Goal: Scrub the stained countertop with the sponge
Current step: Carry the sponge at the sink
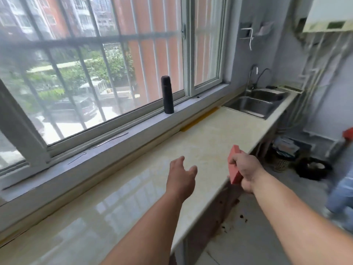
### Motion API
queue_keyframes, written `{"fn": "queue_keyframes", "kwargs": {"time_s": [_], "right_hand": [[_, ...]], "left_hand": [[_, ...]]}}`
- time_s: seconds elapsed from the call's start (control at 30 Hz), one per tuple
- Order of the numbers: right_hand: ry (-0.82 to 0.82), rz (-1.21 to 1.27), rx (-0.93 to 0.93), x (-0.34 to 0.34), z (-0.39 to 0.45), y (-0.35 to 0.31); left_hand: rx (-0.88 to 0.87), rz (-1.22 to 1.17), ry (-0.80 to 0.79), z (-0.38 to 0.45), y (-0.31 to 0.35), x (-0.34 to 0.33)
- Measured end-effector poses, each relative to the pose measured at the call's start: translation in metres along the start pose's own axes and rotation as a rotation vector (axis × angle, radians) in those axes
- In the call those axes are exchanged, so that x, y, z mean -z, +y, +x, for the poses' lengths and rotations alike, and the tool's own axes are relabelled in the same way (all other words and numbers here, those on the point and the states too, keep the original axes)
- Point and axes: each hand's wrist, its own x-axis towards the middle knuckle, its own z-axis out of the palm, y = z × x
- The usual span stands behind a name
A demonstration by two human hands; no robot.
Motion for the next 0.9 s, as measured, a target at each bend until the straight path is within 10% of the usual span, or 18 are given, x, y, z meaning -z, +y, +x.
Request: {"fn": "queue_keyframes", "kwargs": {"time_s": [0.9], "right_hand": [[0.306,-0.055,0.004,0.158,0.307,-0.134]], "left_hand": [[-0.186,0.030,-0.286,0.334,0.127,-0.275]]}}
